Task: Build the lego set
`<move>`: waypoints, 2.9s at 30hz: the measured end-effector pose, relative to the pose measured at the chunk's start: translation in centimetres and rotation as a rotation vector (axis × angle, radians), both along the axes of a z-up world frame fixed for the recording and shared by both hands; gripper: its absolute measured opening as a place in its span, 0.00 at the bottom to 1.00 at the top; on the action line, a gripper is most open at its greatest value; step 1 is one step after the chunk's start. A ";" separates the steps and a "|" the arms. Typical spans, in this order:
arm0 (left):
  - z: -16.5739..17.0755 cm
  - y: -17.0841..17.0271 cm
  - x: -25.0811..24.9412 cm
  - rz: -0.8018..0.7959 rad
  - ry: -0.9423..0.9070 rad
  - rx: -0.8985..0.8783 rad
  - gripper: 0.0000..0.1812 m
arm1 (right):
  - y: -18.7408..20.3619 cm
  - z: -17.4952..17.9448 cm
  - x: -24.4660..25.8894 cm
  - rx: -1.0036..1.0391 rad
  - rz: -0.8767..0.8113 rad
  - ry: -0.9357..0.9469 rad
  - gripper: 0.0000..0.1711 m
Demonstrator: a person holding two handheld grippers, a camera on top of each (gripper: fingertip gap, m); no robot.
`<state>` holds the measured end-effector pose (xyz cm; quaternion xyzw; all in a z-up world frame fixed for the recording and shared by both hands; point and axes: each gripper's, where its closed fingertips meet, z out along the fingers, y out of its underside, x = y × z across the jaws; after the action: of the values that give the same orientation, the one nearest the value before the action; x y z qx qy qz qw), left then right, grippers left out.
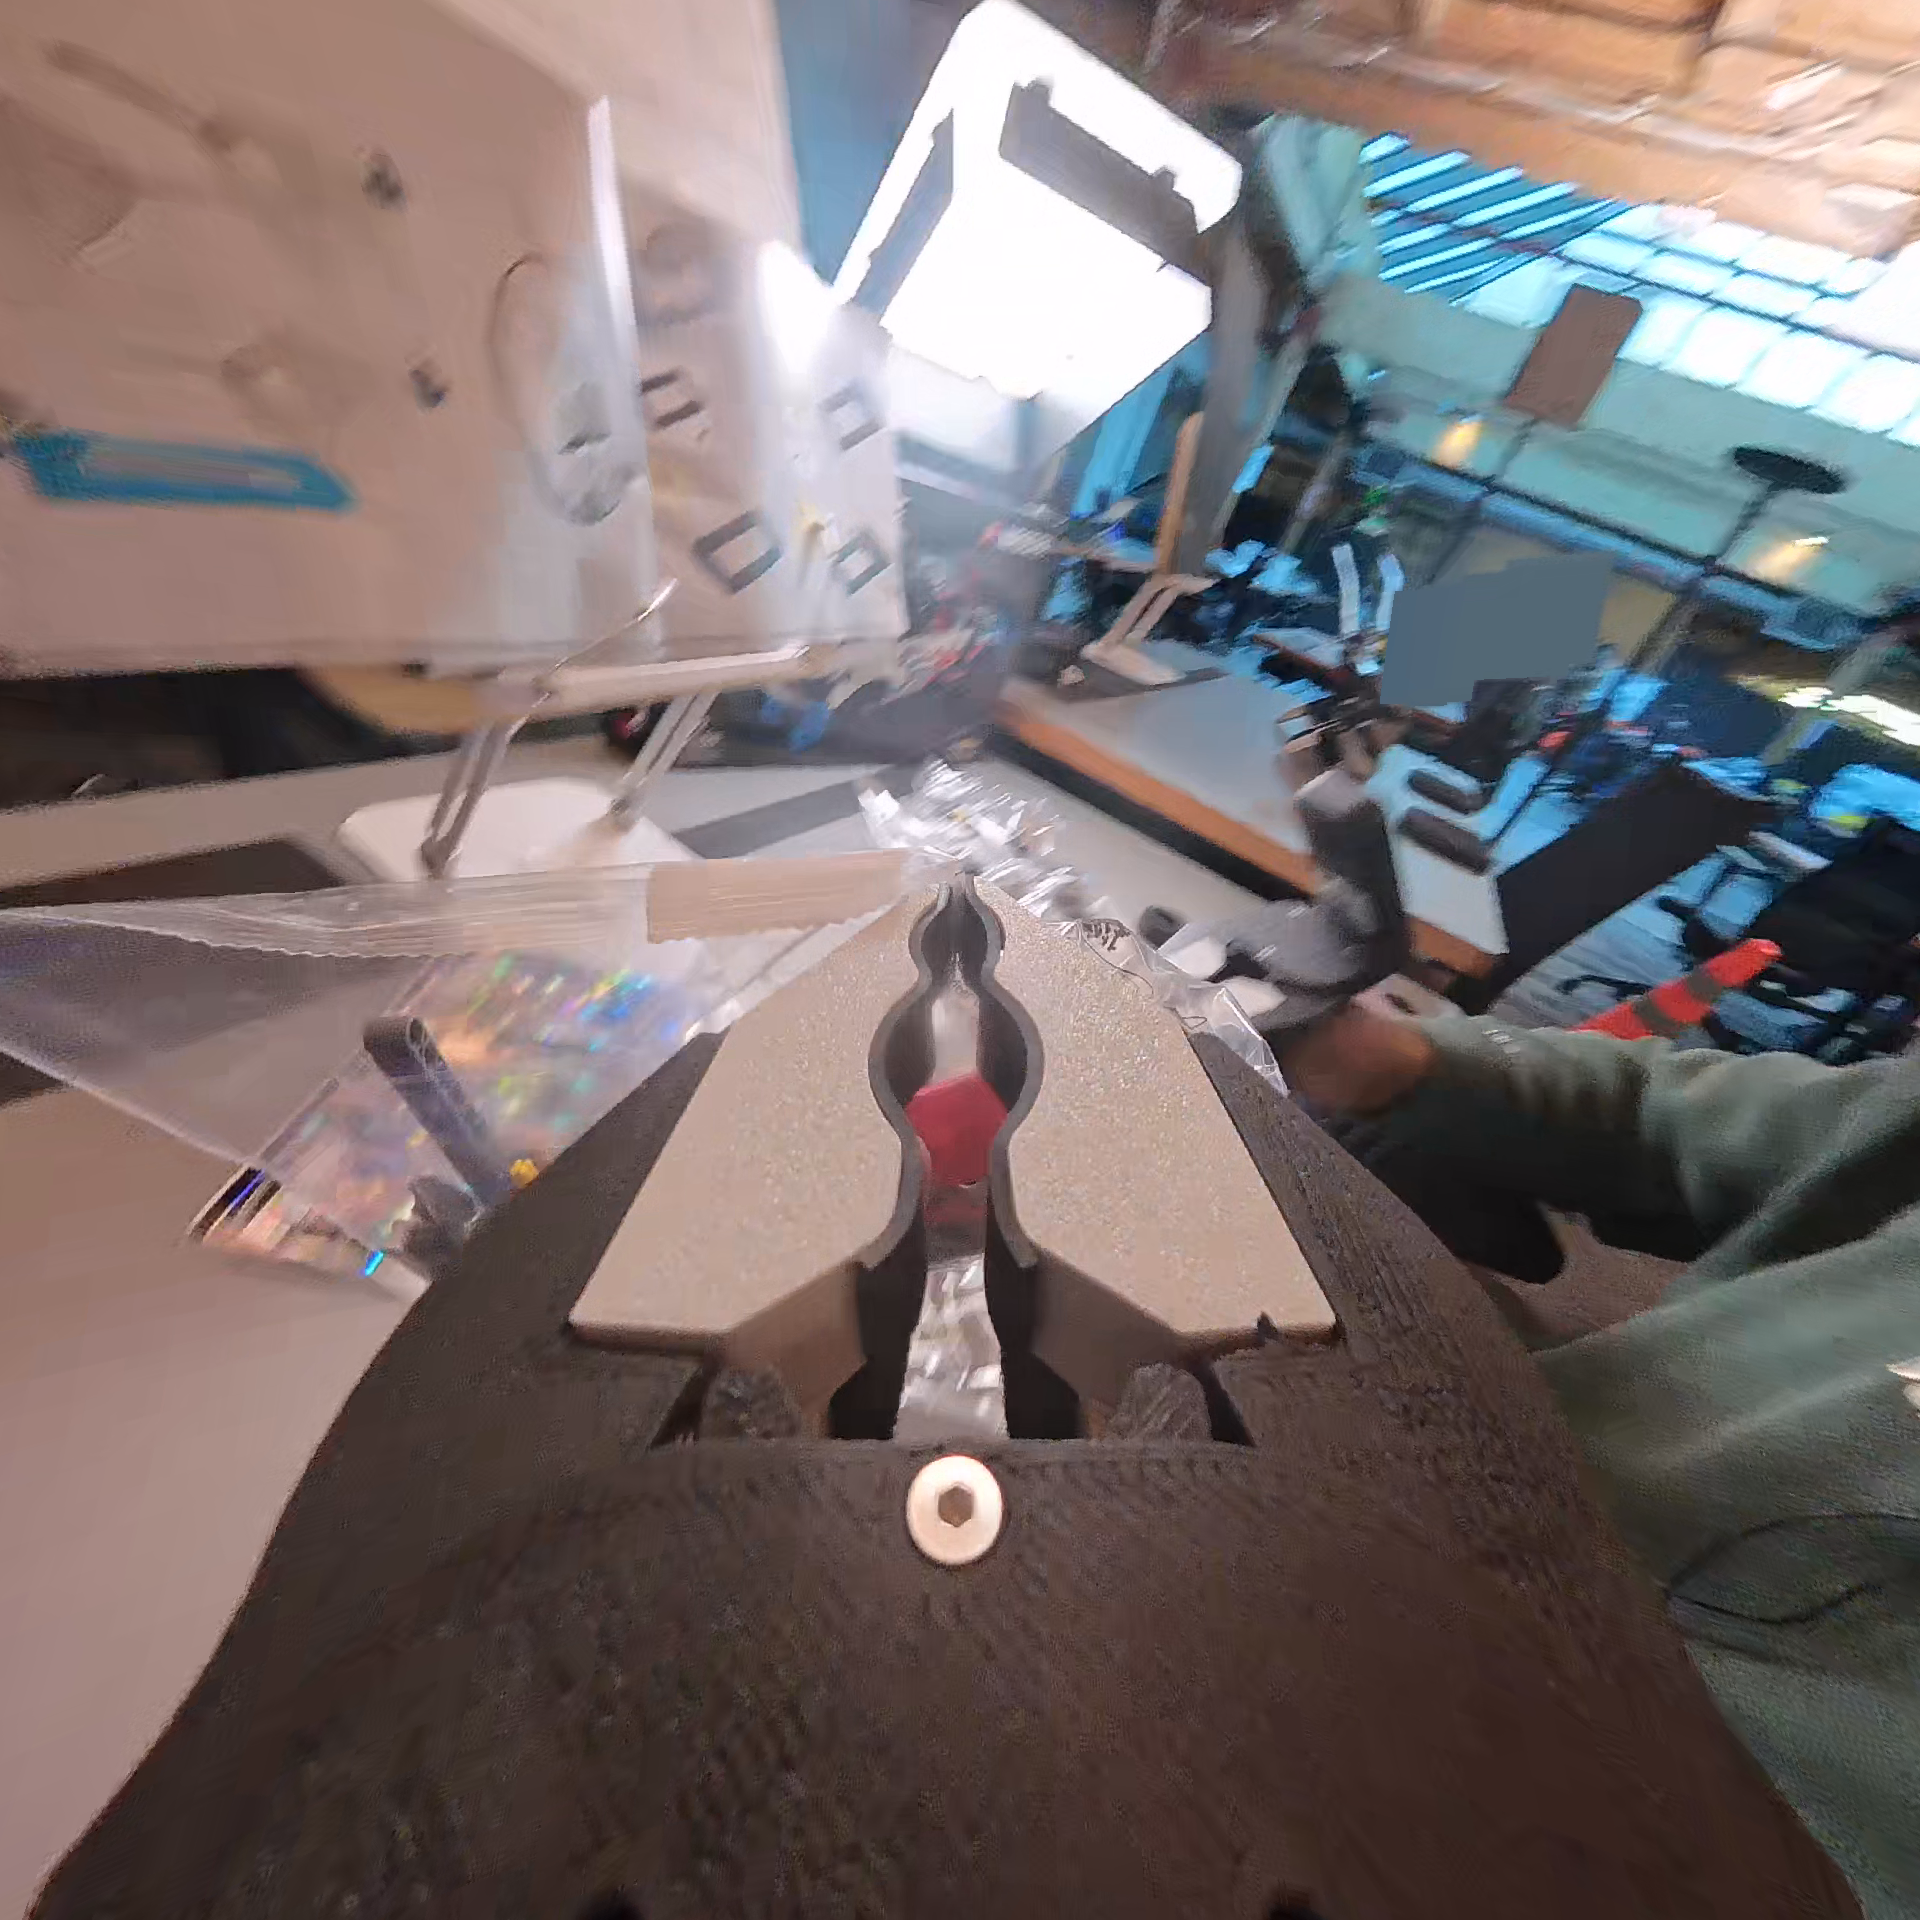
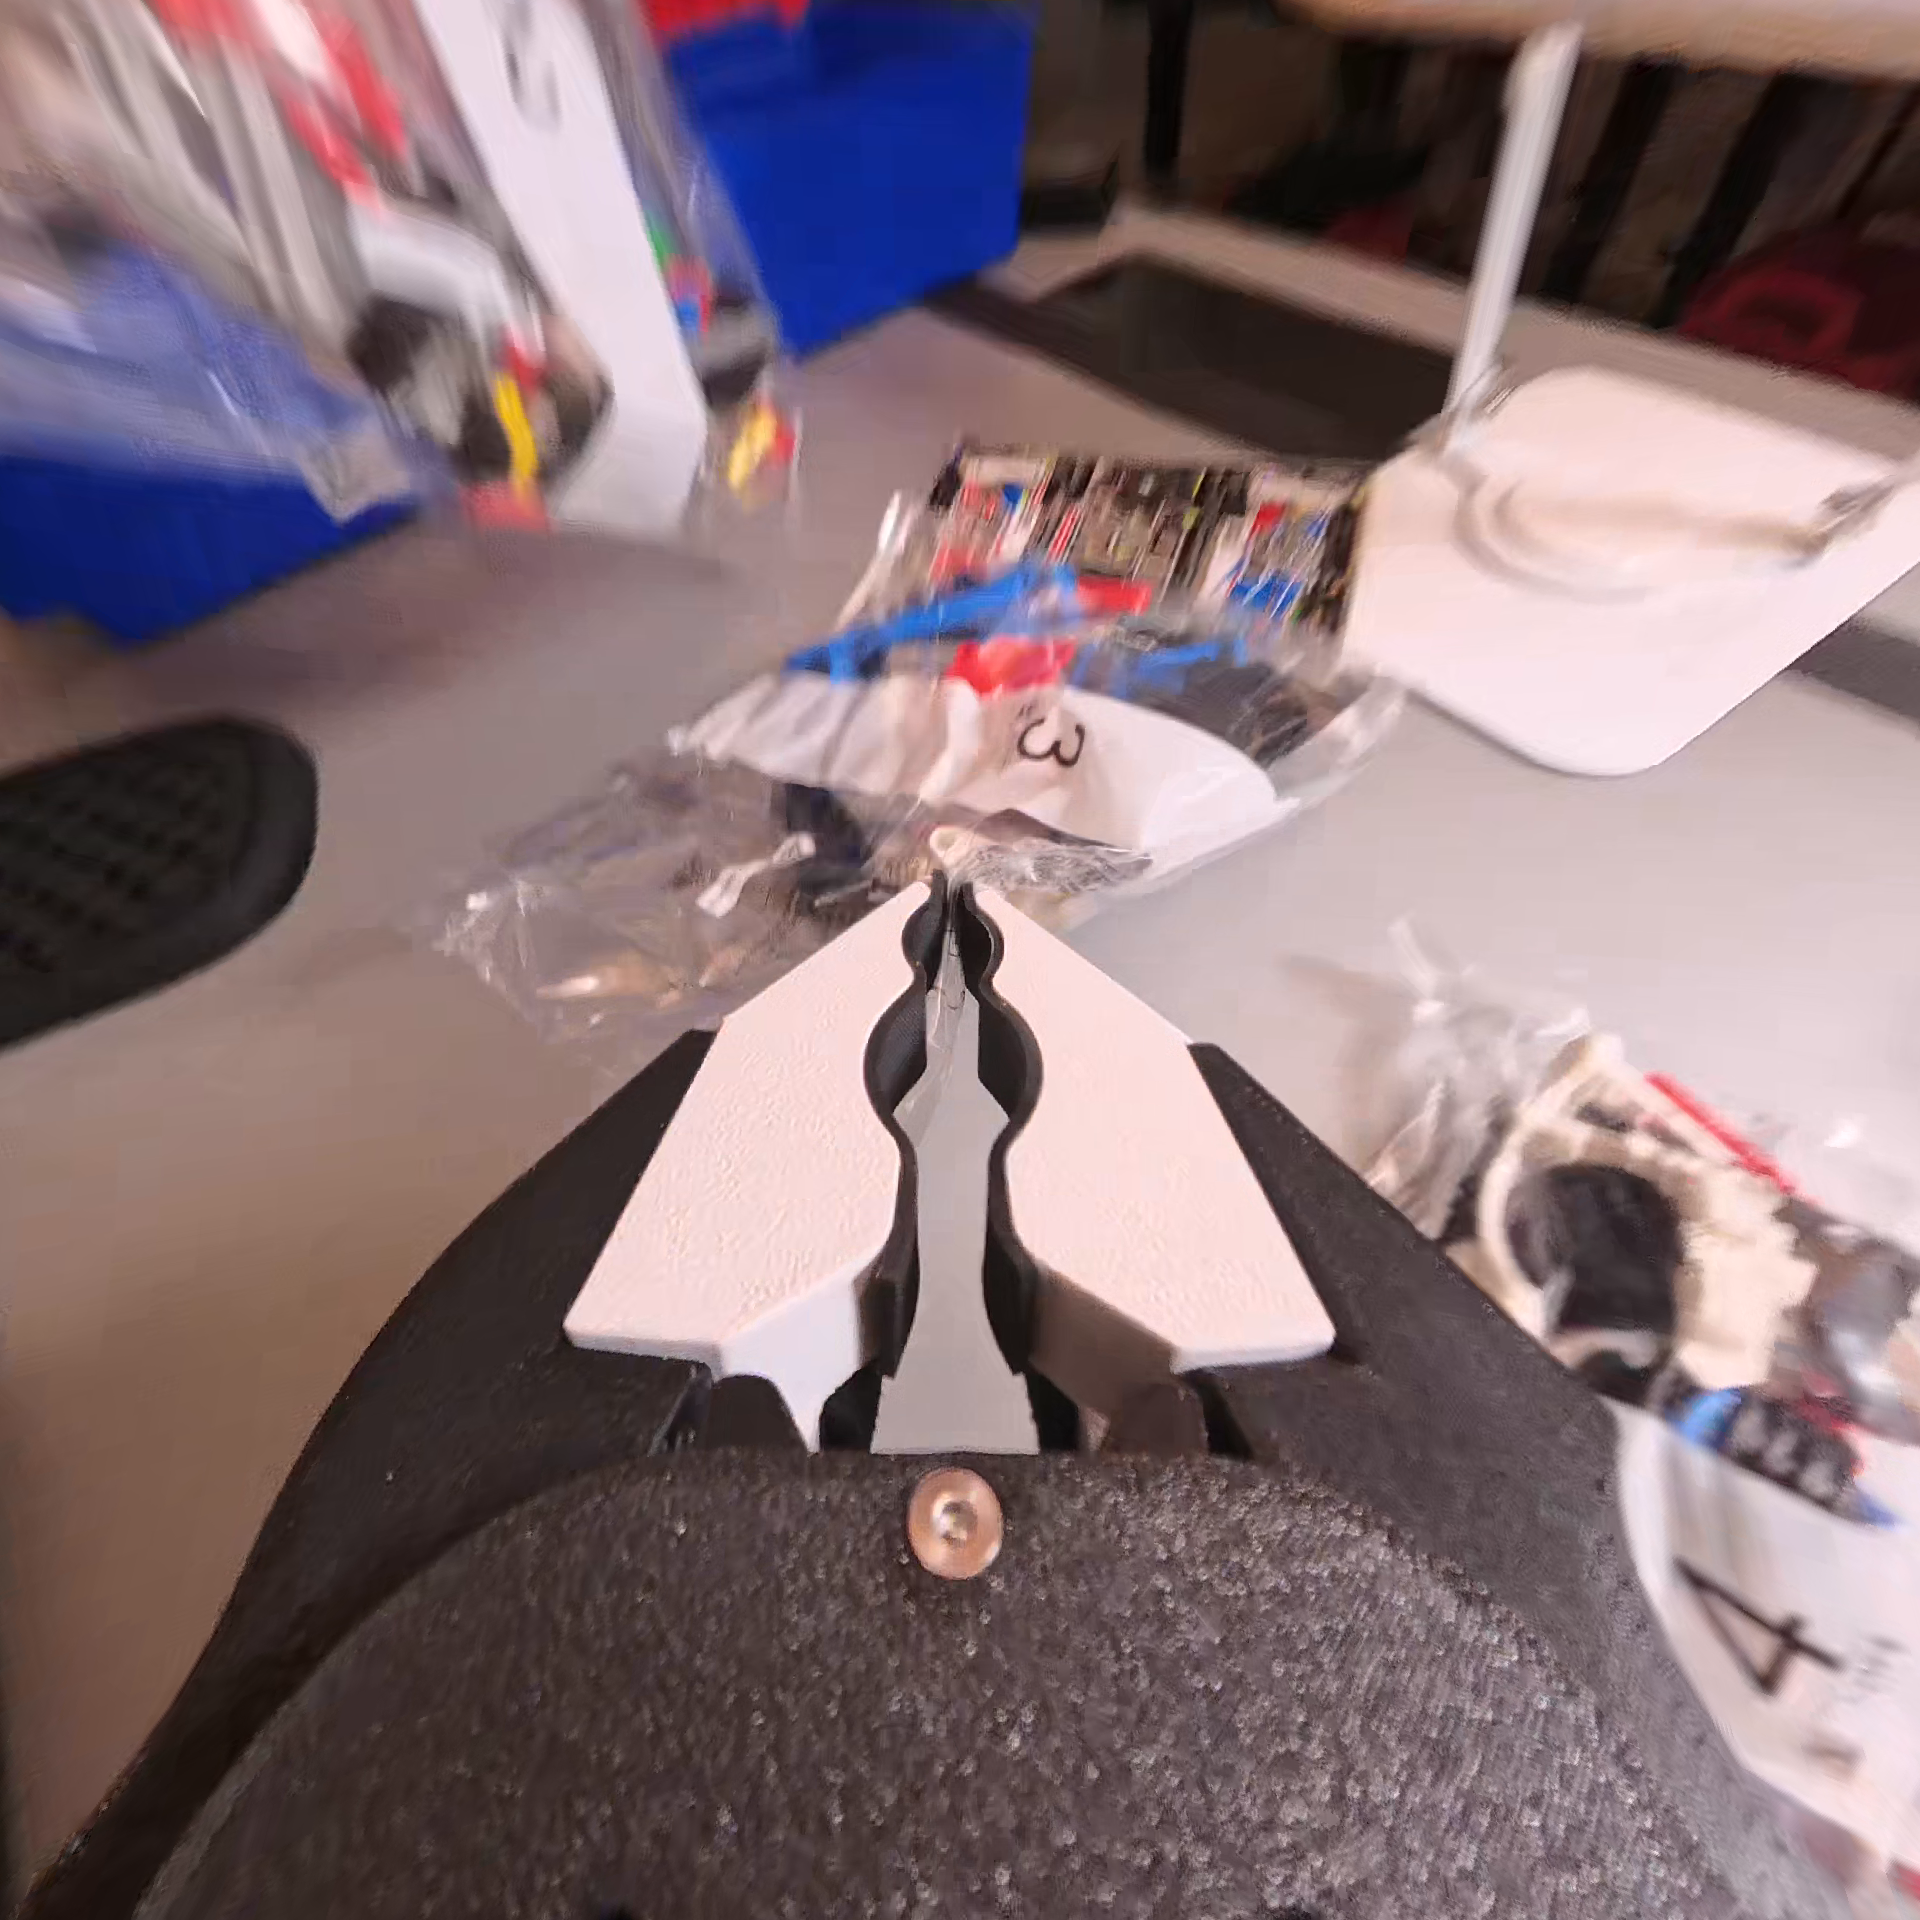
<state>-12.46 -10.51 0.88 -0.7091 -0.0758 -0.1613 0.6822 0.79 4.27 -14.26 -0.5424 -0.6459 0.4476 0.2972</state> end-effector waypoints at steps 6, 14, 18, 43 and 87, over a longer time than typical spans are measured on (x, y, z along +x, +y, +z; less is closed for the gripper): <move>5.7 0.8 7.2 -0.247 0.055 0.310 0.00 | -2.7 -1.3 2.7 0.110 0.139 -0.093 0.22; -9.8 4.7 6.0 -0.119 -0.189 -0.054 0.06 | 7.6 4.4 8.0 0.103 -0.074 0.008 0.25; -13.4 3.1 5.9 -0.093 -0.194 -0.249 0.32 | 14.5 3.2 11.1 0.163 -0.244 -0.063 0.25; -6.5 7.5 12.7 -0.438 0.329 -0.289 0.43 | 7.6 8.8 11.6 0.539 0.424 0.014 0.00; -7.8 6.5 17.8 -0.450 0.326 -0.343 0.11 | -3.7 13.1 6.0 0.242 0.401 0.234 0.00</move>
<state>5.33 -4.01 -6.97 -0.8292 0.1670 -0.1772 0.5032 6.84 0.55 -1.21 -0.3084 -0.7506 0.4768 0.3378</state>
